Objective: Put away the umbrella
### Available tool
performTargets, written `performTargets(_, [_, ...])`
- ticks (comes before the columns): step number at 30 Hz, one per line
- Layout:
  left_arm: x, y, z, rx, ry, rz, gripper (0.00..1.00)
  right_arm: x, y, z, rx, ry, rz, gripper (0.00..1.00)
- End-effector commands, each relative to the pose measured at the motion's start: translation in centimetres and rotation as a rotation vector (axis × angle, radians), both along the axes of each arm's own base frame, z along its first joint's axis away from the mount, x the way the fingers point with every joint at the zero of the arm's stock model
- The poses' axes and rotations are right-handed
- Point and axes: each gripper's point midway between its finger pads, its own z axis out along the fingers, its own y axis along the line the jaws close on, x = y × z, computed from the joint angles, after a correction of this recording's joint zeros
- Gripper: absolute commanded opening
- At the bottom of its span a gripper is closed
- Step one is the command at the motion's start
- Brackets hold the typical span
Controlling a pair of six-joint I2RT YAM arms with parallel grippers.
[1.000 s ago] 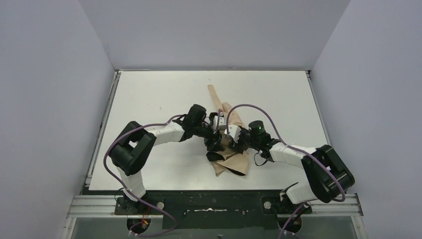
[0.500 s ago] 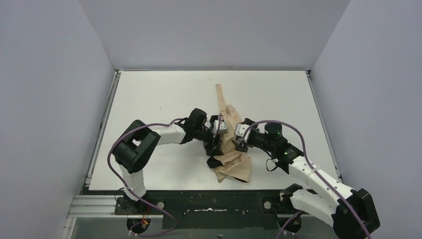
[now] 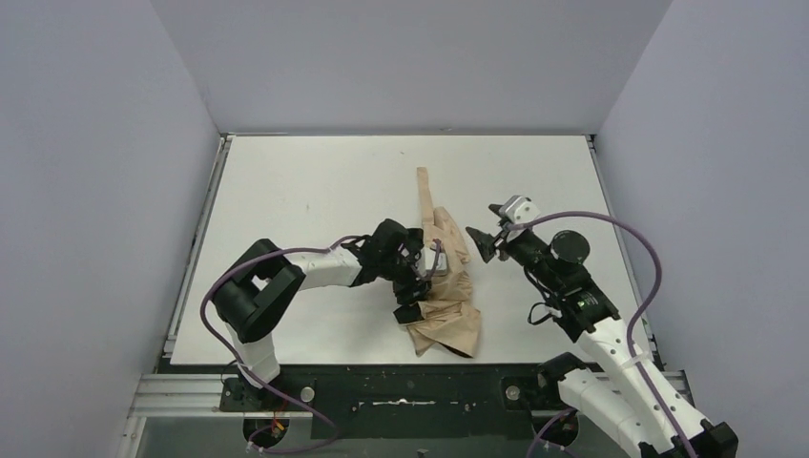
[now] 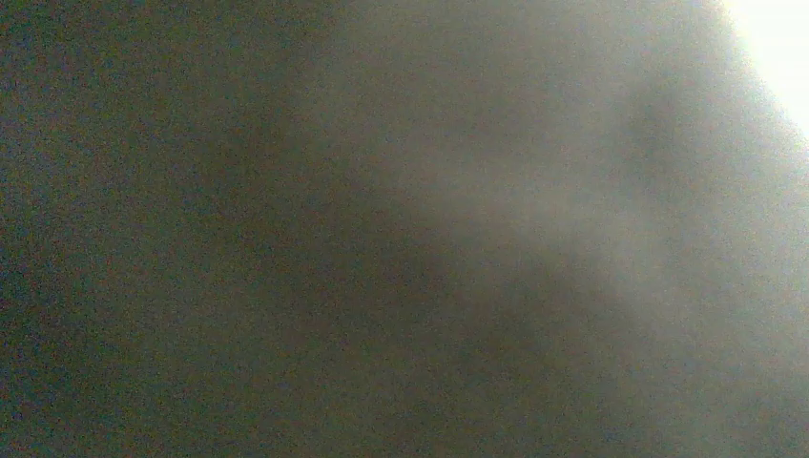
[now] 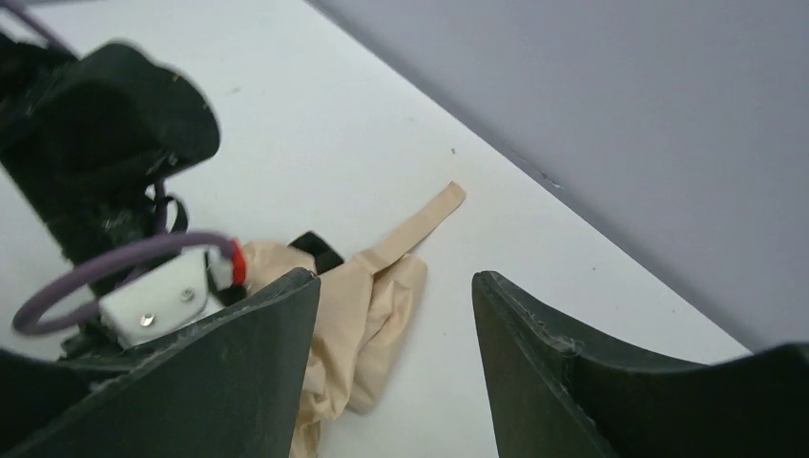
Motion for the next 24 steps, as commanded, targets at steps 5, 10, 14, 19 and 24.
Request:
performTargets(5, [-1.0,2.5,-1.6,0.209,-0.137,-0.032,0.23,2.8,-3.9,5.4,0.282,0.113,-0.255,0.59])
performTargets(10, [0.1,2.8,-1.5,0.252,-0.257,0.023,0.01,5.0,-4.7,2.9,0.197,0.254,-0.324,0.61])
performTargets(14, [0.9,2.9,-1.1,0.269,-0.395,0.044,0.00,6.7,-4.8,1.3,0.070,0.330,-0.300,0.67])
performTargets(19, [3.3,2.8,1.0,0.238,-0.638,0.134,0.00,7.5,-3.2,-1.7,-0.114,0.484,-0.136,0.76])
performTargets(24, [4.7,2.6,3.5,0.233,-0.884,0.149,0.00,7.5,-1.3,-4.4,-0.173,0.641,0.029,0.82])
